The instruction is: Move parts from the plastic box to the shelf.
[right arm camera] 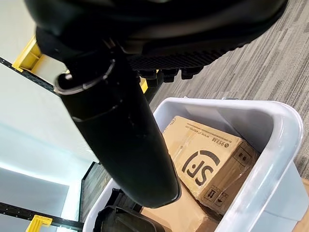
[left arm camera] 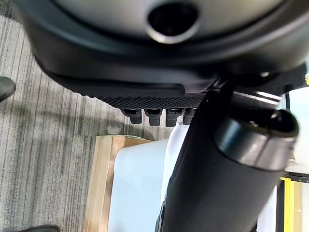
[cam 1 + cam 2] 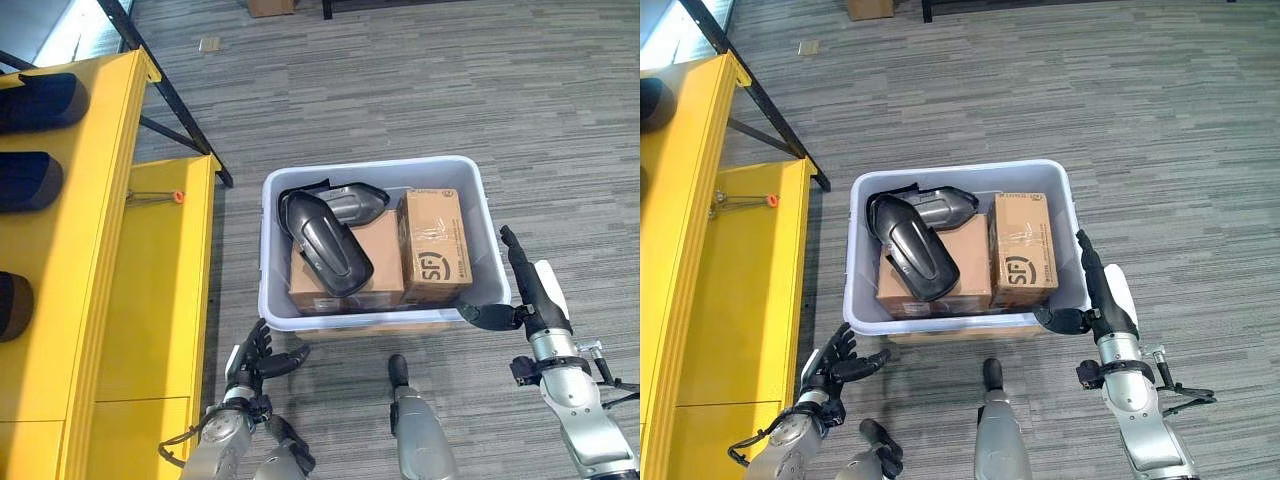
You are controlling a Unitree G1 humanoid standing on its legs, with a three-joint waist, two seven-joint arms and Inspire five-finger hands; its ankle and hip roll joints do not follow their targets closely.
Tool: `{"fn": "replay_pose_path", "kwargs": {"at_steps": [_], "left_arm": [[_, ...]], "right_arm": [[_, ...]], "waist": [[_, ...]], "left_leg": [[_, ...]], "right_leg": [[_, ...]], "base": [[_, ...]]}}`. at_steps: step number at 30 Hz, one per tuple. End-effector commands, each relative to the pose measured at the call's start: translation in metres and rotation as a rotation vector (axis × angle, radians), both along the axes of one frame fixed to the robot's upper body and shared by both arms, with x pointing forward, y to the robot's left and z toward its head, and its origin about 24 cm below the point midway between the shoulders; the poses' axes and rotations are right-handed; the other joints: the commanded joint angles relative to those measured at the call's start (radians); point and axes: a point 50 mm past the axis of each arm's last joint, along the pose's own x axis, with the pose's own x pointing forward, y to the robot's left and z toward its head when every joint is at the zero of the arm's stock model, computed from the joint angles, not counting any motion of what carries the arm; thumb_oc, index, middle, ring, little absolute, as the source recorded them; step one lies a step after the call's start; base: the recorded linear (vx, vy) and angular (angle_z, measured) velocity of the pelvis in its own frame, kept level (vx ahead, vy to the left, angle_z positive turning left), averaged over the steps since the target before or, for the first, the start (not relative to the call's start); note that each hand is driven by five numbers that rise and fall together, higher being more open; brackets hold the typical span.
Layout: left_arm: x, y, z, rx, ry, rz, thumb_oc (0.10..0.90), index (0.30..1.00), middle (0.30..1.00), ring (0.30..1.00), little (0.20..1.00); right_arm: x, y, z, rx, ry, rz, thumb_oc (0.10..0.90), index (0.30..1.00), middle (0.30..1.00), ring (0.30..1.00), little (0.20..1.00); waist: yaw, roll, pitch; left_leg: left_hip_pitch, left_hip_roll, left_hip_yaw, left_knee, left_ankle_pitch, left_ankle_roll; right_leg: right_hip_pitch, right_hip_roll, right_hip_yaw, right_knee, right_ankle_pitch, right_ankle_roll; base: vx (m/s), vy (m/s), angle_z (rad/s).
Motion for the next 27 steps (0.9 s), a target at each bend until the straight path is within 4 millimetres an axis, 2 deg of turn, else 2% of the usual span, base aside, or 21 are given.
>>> {"fn": "replay_pose_path", "kwargs": {"at_steps": [1,9,17,18,23,27], "left_arm": [[0.017,0.017,0.035,0.088,-0.193,-0.014,0.900,1.000,1.000,1.000,1.000],[0.018,0.013,0.036,0.086,-0.198,-0.041,0.900,1.000,1.000,1.000,1.000],[0.020,0.012,0.037,0.066,-0.206,-0.079,0.900,1.000,1.000,1.000,1.000],[0.019,0.013,0.037,0.064,-0.206,-0.089,0.900,1.000,1.000,1.000,1.000],[0.019,0.014,0.038,0.056,-0.211,-0.100,0.900,1.000,1.000,1.000,1.000],[0.023,0.010,0.040,0.043,-0.214,-0.120,0.900,1.000,1.000,1.000,1.000]], "right_arm": [[0.007,0.012,0.069,-0.112,-0.344,0.063,0.900,1.000,1.000,1.000,1.000],[0.017,0.018,0.099,-0.289,-0.414,0.125,0.900,1.000,1.000,1.000,1.000],[0.043,0.028,0.158,-0.601,-0.464,0.235,0.900,1.000,1.000,1.000,1.000],[0.049,0.032,0.171,-0.653,-0.483,0.246,0.900,1.000,1.000,1.000,1.000],[0.062,0.049,0.190,-0.804,-0.479,0.305,0.900,1.000,1.000,1.000,1.000],[0.070,0.070,0.209,-1.010,-0.486,0.347,0.900,1.000,1.000,1.000,1.000]], "waist": [[-0.003,-0.049,-0.053],[0.016,-0.045,-0.047],[0.053,-0.049,-0.030],[0.063,-0.049,-0.025],[0.073,-0.049,-0.013],[0.093,-0.056,0.007]], "left_leg": [[-0.002,0.111,-0.055,0.124,-0.030,-0.077],[-0.004,0.115,-0.065,0.126,-0.023,-0.081],[-0.013,0.112,-0.072,0.123,-0.014,-0.086],[-0.015,0.109,-0.076,0.115,-0.003,-0.089],[-0.023,0.106,-0.077,0.108,0.002,-0.091],[-0.038,0.107,-0.084,0.109,0.003,-0.092]], "right_leg": [[-0.012,-0.085,0.033,0.051,-0.046,0.071],[-0.017,-0.082,0.030,0.068,-0.050,0.069],[-0.028,-0.093,0.030,0.082,-0.045,0.068],[-0.030,-0.094,0.030,0.081,-0.043,0.067],[-0.039,-0.095,0.028,0.080,-0.038,0.067],[-0.060,-0.093,0.027,0.091,-0.035,0.064]], "base": [[0.00,-0.013,0.03],[0.00,-0.004,0.00],[-0.01,-0.007,0.02],[-0.03,-0.002,0.15],[-0.02,0.001,0.09],[-0.03,0.002,0.00]]}}
